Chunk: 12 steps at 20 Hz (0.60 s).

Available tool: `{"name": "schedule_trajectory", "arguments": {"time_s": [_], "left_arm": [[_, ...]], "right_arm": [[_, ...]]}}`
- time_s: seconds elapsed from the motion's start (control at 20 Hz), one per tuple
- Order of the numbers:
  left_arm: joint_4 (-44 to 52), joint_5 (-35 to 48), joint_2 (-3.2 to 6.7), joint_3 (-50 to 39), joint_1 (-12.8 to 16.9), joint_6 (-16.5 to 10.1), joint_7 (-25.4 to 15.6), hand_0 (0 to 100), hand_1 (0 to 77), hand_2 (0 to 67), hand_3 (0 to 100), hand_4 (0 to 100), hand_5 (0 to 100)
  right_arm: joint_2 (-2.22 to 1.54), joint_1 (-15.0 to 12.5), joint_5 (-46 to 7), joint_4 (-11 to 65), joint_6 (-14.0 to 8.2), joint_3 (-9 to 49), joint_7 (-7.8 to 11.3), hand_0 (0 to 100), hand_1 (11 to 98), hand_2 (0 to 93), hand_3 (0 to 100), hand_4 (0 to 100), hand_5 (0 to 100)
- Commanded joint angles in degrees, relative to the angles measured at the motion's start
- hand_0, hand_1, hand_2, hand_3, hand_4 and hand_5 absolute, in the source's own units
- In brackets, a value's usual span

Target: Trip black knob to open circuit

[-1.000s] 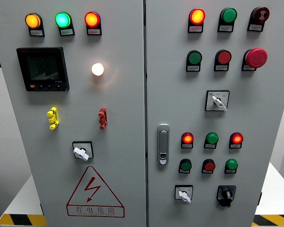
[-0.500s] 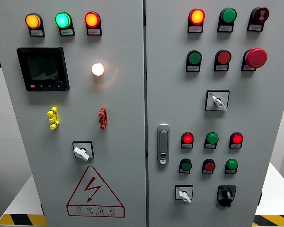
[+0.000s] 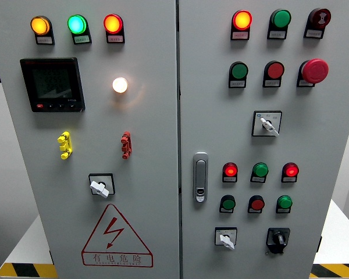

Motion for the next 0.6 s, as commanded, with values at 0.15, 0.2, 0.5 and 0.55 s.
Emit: {"name": "schedule_trajectory", "arguments": {"time_s": [0.15,0.2,0.5,0.55], "left_arm": [[0.00,0.00,0.07,0.00,0.01,0.00,0.00,0,3.0,12.9,21,7,1],[0.00,0.00,0.07,0.00,0.01,0.00,0.00,0,3.0,12.9,21,7,1],[0.00,0.00,-0.01,0.00,0.01,0.00,0.00,0,3.0,12.9,21,7,1],[0.00,0.00,0.07,0.00,-0.07,0.00,0.00,0,2.9,12.9,21,7,1]], "right_arm": [[0.81,2.12,-15.84,-0.43,1.70,17.99,-0.34,72,35.8,3.9,8,7,19],[1.94,2.12,-22.68,-0.08,1.96,27.18,-0.33,72,35.9,4.0,8,7,19],[1.87,1.60,-33.12,6.60,1.79,30.36,-0.24,71,36.8,4.0,10,8,20],[2.30,1.68,-32.77,6.17,1.44,29.13,-0.16,71,36.8,4.0,10,8,20]]}}
